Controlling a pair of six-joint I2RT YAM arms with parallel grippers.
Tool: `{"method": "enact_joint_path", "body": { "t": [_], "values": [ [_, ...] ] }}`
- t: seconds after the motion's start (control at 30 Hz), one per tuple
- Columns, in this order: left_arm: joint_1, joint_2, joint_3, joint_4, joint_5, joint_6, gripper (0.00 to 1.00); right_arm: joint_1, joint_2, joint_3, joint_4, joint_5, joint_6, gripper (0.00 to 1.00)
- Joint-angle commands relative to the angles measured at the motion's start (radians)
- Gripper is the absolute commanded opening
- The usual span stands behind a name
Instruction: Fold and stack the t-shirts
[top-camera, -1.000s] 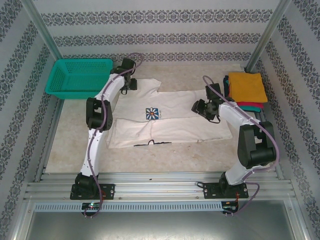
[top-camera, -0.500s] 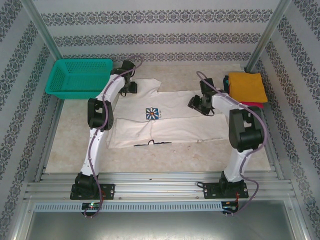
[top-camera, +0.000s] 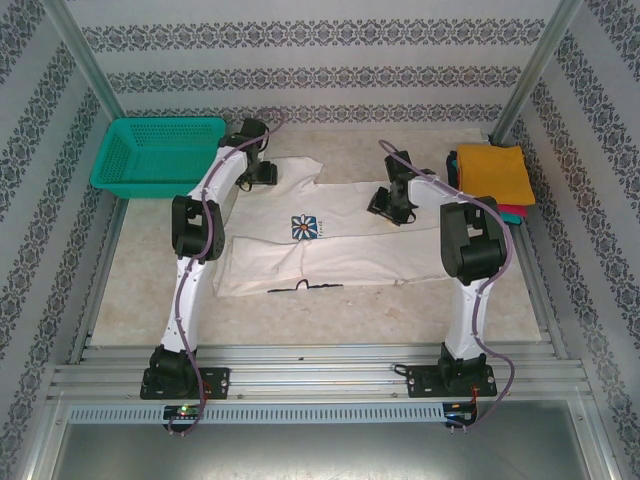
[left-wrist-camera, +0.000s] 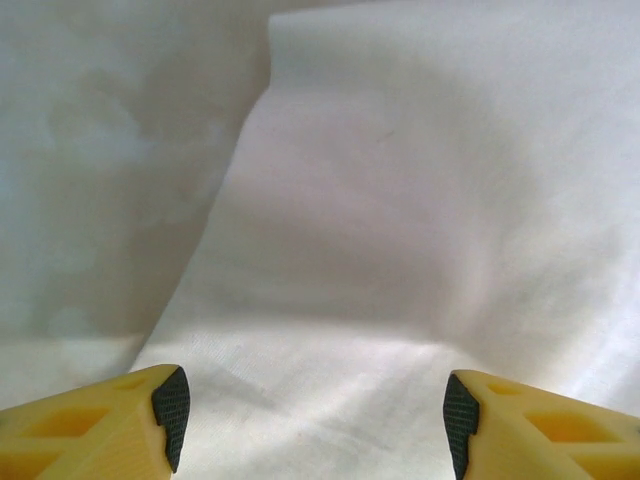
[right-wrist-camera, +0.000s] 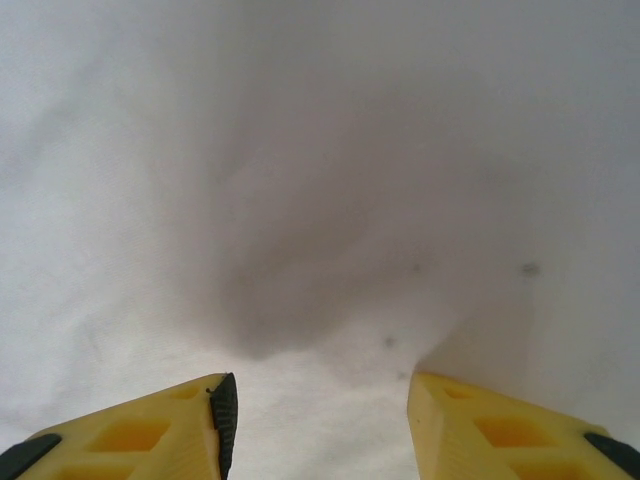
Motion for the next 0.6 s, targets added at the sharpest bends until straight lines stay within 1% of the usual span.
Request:
{"method": "enact_joint_path", "body": {
  "t": [0.0, 0.07, 0.13, 0.23, 0.33, 0.47, 0.57],
  "values": [
    [0.008, -0.074, -0.007, 0.004, 0.02, 0.013, 0.7, 0.024, 0.037, 0.088, -0.185, 0.081, -0.093, 0.49],
    [0.009, -0.078, -0.013, 0.011, 0.027, 0.012, 0.7, 0.034, 0.06, 0.145, -0.271, 0.139, -0.167, 0.48],
    [0.008, -0.08, -0.019, 0.023, 0.037, 0.006, 0.71, 0.027, 0.101, 0.194, -0.344, 0.158, -0.239, 0.47],
    [0.008, -0.08, -0.021, 0.034, 0.051, -0.002, 0.71, 0.015, 0.139, 0.222, -0.399, 0.223, -0.309, 0.42],
    [0.008, -0.08, -0.022, 0.034, 0.042, 0.001, 0.71, -0.007, 0.14, 0.227, -0.416, 0.246, -0.34, 0.37],
    [0.008, -0.08, -0.022, 0.034, 0.033, 0.004, 0.72, -0.044, 0.141, 0.227, -0.437, 0.259, -0.356, 0.36],
    [0.009, -0.079, -0.024, 0.036, 0.038, 0.006, 0.72, -0.075, 0.129, 0.207, -0.426, 0.236, -0.361, 0.35]
  ]
}}
